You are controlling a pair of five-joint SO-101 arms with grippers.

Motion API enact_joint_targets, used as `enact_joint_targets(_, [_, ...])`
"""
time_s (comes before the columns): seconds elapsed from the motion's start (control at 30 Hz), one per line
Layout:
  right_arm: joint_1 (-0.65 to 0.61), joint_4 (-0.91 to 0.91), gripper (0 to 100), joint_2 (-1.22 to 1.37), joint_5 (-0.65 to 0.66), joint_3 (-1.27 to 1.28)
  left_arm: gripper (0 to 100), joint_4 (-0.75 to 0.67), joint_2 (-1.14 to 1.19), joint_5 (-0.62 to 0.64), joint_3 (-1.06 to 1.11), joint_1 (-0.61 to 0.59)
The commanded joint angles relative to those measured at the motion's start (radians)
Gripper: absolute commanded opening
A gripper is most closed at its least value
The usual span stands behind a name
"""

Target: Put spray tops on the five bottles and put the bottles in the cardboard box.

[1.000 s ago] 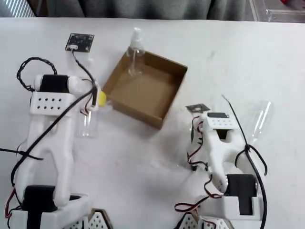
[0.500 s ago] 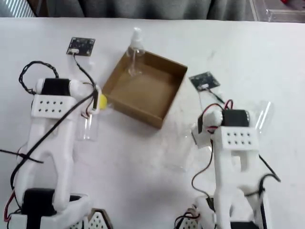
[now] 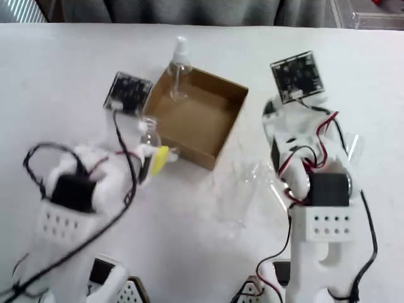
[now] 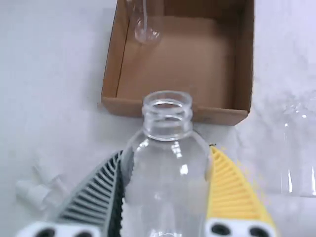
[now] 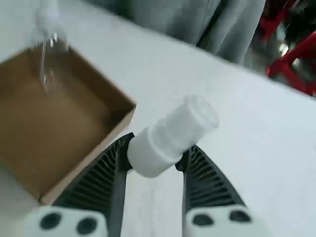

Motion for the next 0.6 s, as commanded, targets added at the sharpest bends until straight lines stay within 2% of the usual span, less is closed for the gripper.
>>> enact_joint_targets(0.0, [-0.048,-0.128,1.6,-0.054,0.003,-0.074,2,-0.110,-0.219,-0.009,0.110,0.064])
enact_joint_targets(0.13, [-0.139,-0.246,1.6,-0.108,0.002,-0.081,2,-0.166,-0.354,-0.005,0.192,0.067])
enact_joint_targets(0.3, [-0.315,-0.432,1.5,-0.168,0.003,-0.086,2,-0.272,-0.498,-0.003,0.308,0.067])
enact_joint_targets(0.57, [-0.487,-0.444,1.5,-0.179,0.011,-0.147,2,-0.351,-0.731,-0.008,0.476,0.067])
